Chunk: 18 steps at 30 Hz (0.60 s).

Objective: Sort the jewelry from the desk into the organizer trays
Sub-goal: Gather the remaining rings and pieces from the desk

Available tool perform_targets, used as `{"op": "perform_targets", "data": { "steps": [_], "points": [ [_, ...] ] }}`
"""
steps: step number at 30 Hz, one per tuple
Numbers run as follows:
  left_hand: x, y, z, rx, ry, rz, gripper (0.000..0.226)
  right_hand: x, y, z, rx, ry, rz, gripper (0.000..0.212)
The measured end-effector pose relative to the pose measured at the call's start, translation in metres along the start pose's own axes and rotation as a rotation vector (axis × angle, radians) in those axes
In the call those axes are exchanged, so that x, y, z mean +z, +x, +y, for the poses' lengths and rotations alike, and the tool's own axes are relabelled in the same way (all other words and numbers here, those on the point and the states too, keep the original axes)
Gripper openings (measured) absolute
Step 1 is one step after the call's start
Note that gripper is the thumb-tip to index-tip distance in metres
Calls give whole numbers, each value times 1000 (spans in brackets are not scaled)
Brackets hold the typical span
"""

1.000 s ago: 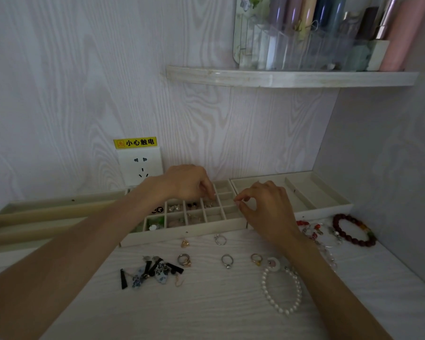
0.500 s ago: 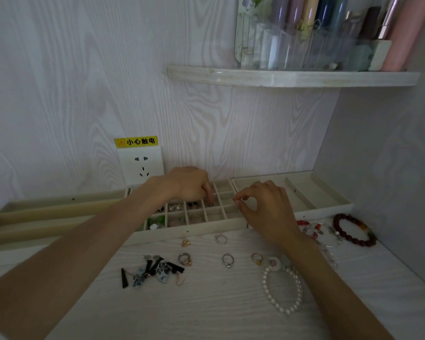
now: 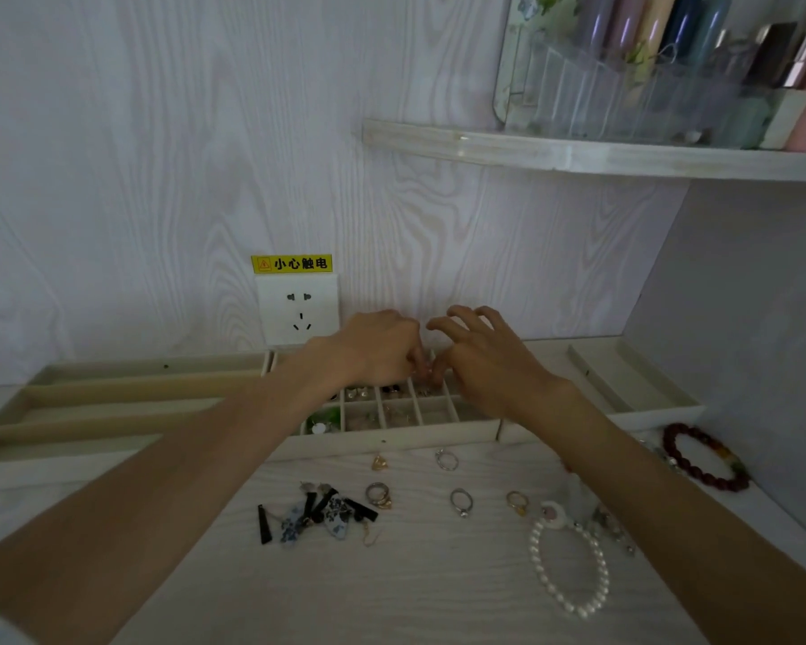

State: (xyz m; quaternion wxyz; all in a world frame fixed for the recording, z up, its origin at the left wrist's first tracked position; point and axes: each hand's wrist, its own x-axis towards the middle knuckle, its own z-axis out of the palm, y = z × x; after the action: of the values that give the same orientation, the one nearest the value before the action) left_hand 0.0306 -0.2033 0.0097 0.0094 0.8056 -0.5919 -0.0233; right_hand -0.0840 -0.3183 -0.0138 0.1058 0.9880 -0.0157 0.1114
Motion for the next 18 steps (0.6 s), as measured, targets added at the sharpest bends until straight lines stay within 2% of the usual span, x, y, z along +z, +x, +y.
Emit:
{"op": "perform_targets", "data": {
  "steps": [4,8,18],
  "points": [
    [1,1,0,-1,34,-29,29,-2,4,-1,-48,-117,-52,30],
    [4,4,-1,1,53,-50,29,-3,6,-2,-11,-163,-144,35],
    [3,7,0,-40,32,-62,24,-4,7,-4,-5,-213,-193,37]
  ]
}}
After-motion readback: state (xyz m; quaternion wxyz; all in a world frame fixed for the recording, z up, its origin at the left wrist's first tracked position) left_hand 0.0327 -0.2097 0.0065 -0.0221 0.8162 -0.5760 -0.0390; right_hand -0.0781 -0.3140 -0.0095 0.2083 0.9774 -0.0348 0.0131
